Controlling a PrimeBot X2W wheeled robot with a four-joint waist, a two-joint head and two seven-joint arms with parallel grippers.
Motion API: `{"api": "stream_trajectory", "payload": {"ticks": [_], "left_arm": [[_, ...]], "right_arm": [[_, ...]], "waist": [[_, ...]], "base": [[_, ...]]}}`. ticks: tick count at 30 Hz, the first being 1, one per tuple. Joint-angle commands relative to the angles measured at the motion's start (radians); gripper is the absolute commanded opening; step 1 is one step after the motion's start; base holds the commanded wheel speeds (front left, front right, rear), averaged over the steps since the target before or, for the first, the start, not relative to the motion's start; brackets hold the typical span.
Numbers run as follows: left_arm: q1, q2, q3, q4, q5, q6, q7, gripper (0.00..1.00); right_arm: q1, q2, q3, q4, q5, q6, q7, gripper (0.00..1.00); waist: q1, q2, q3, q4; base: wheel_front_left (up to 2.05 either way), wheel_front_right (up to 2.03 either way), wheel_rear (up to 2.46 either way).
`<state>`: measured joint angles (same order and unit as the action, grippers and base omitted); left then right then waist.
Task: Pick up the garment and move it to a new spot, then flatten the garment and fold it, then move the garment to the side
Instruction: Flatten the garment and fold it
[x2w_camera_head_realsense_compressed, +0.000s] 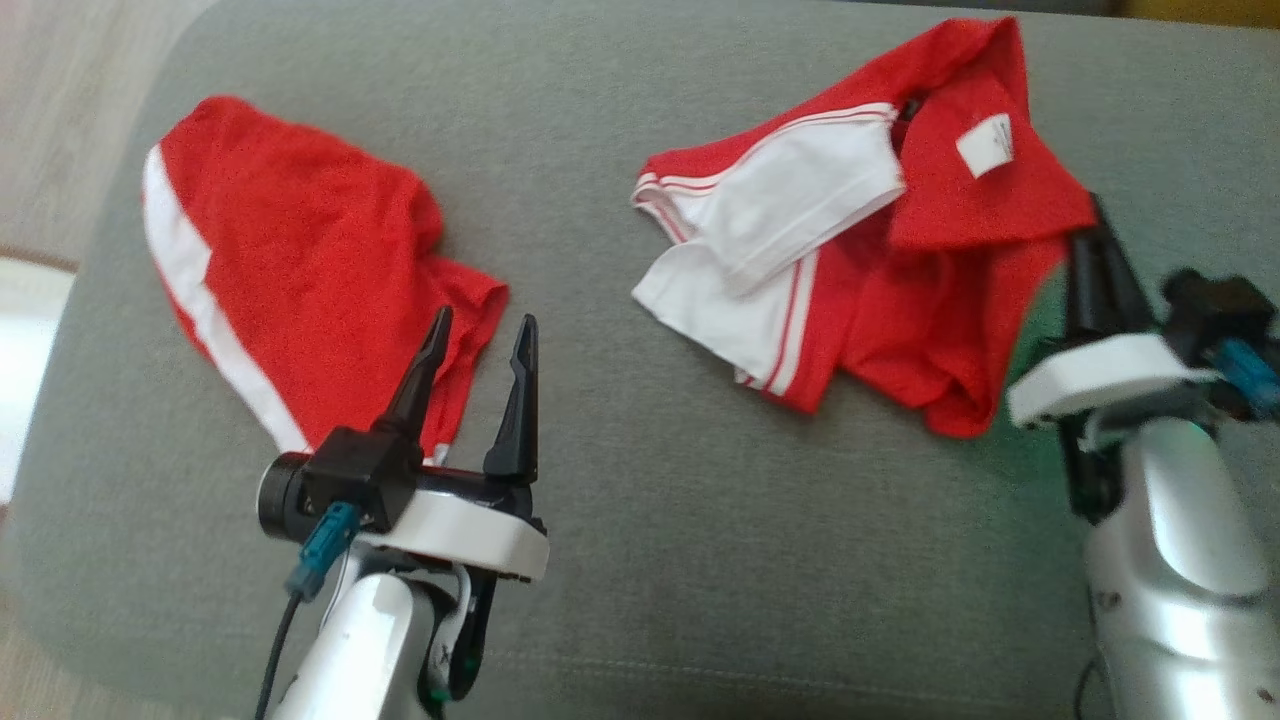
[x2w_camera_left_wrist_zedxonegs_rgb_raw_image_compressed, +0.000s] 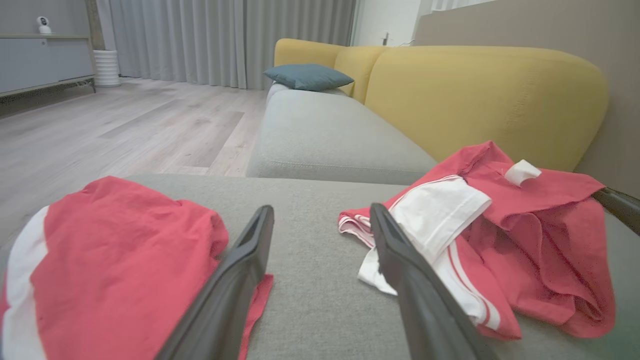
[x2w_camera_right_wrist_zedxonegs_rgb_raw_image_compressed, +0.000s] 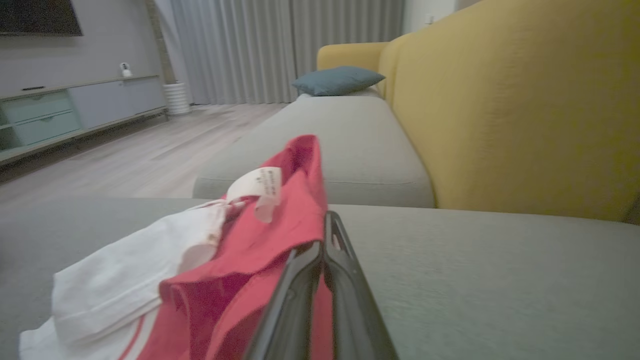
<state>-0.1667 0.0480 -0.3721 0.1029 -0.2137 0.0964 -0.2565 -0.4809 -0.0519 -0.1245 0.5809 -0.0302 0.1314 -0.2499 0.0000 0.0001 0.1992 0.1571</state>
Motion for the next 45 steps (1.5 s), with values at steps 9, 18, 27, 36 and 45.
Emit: {"api": "stream_trajectory", "payload": {"ticks": [9, 18, 27, 36, 45], "left_arm": [[-0.006, 0.002, 0.034, -0.03, 0.004, -0.001, -0.005, 1.0], [-0.025, 0.002, 0.016, -0.027, -0.003, -0.007, -0.005, 1.0], [-0.03, 0.002, 0.017, -0.021, -0.001, -0.008, -0.005, 1.0], [-0.02, 0.002, 0.044, -0.024, 0.01, -0.005, -0.005, 1.0], [0.003, 0.002, 0.081, -0.046, 0.005, -0.007, -0.005, 1.0]], "right_arm": [[0.012, -0.083, -0.127, -0.169, -0.043, -0.001, 0.058, 0.0], [-0.126, -0.294, -0.185, -0.109, -0.074, -0.001, 0.159, 0.0], [-0.278, -0.372, -0.303, 0.097, -0.241, -0.001, 0.153, 1.0], [-0.275, -0.199, -0.269, 0.124, -0.261, -0.001, 0.015, 1.0], [-0.039, -0.026, -0.044, -0.103, -0.06, -0.001, -0.011, 1.0]], "waist": [[0.0, -0.0001, -0.027, -0.051], [0.0, -0.0001, 0.022, 0.011], [0.0, -0.0001, 0.039, 0.043], [0.0, -0.0001, -0.008, -0.015], [0.0, -0.0001, -0.074, -0.085]], "base": [[0.0, 0.0, 0.0], [0.0, 0.0, 0.0], [0.0, 0.0, 0.0], [0.0, 0.0, 0.0], [0.0, 0.0, 0.0]]}}
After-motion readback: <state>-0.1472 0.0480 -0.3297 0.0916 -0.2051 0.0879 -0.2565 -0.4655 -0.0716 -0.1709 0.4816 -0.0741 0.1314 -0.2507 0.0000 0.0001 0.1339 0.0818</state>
